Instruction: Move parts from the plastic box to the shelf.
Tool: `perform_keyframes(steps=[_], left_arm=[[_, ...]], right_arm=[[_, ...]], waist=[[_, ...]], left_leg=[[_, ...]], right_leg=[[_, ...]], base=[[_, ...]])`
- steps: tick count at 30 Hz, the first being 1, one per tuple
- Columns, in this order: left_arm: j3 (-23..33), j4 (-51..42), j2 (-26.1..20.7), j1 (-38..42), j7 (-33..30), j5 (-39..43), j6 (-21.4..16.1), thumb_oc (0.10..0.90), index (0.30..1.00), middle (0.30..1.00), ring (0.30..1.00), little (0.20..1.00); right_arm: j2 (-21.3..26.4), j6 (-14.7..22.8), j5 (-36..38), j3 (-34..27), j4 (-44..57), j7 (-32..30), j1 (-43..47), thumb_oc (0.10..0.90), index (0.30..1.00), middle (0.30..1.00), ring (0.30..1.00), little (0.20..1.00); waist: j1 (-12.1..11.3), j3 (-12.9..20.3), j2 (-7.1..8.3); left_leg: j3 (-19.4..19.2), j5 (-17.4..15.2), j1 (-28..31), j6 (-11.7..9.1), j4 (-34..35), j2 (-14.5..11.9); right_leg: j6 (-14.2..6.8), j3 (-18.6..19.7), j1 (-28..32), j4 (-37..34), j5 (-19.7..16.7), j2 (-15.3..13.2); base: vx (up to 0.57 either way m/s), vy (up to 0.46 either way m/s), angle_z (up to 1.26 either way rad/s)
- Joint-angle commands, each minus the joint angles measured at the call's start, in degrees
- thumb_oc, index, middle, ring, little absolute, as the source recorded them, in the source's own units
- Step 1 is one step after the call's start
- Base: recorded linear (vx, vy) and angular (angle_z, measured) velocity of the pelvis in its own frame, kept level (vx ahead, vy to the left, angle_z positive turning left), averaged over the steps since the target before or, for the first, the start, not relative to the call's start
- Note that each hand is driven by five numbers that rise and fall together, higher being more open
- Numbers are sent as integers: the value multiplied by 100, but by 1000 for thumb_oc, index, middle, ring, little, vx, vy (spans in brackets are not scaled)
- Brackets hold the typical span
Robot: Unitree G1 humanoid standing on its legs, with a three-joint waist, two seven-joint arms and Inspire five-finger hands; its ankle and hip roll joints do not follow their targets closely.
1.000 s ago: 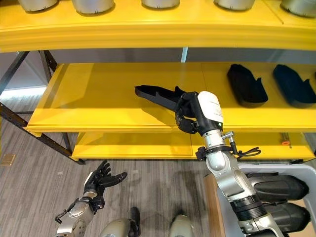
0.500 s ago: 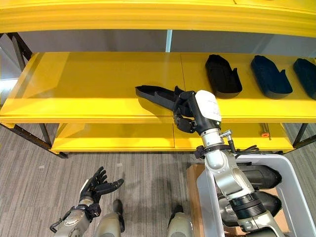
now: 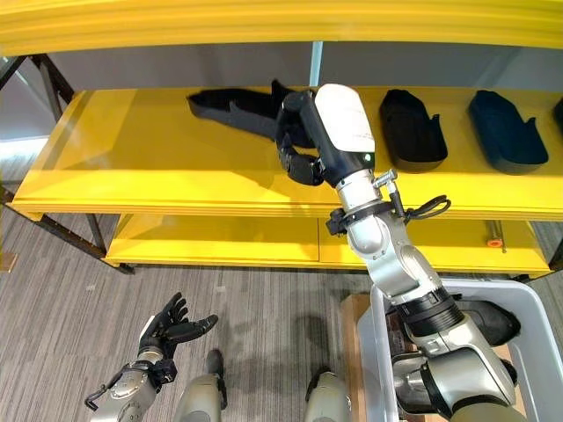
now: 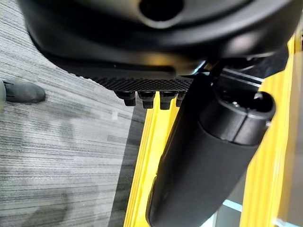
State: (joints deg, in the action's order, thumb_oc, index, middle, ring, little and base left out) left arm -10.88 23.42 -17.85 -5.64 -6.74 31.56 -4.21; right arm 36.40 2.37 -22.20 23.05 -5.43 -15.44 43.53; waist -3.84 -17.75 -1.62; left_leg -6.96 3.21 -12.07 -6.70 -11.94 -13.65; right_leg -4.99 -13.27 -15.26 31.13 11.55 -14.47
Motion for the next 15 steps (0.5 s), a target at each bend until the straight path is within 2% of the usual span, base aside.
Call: perform_keyframes(steps=[1,3,5,7,15], left_arm=[[-98,-670,-552,148,81,166,-486,900,1000,1000,1000,1000],[-178,-710,-631,169,104,226,-539,900,1000,1000,1000,1000],[-206,-711,-651,177,117,250,-561,900,1000,1000,1000,1000],[-294,-754,-728,205,141,369,-609,900,1000,1000,1000,1000],[-465,-859,-836,263,181,480,-712,900,1000,1000,1000,1000]], right_arm=[[-116,212,323,-306,55,-559,992,400,300,300,300,300],[-110,118,530,-21,-689,-617,1575,400,300,300,300,300],[-139,100,615,49,-927,-633,1720,400,300,300,300,300],[-169,-23,805,390,-1754,-632,2238,400,300,300,300,300],[-338,-94,1211,740,-3247,-639,2915,400,300,300,300,300]], waist=[[-91,305,196],[-185,243,164],[-208,222,154],[-342,112,116],[-561,-99,20]], left_leg=[[-18,-542,50,99,-486,-77],[-3,-524,7,107,-462,-56],[5,-521,-10,110,-455,-44],[50,-526,-95,110,-467,9],[194,-564,-385,152,-619,164]], right_leg=[[-51,-101,368,-795,-400,-7],[-51,-127,307,-780,-420,-25],[-49,-127,286,-774,-424,-34],[-51,-164,244,-751,-413,-76],[-37,-229,100,-662,-431,-165]], base=[[-11,13,5],[-13,21,8],[0,12,8],[-1,16,10],[-4,26,13]])
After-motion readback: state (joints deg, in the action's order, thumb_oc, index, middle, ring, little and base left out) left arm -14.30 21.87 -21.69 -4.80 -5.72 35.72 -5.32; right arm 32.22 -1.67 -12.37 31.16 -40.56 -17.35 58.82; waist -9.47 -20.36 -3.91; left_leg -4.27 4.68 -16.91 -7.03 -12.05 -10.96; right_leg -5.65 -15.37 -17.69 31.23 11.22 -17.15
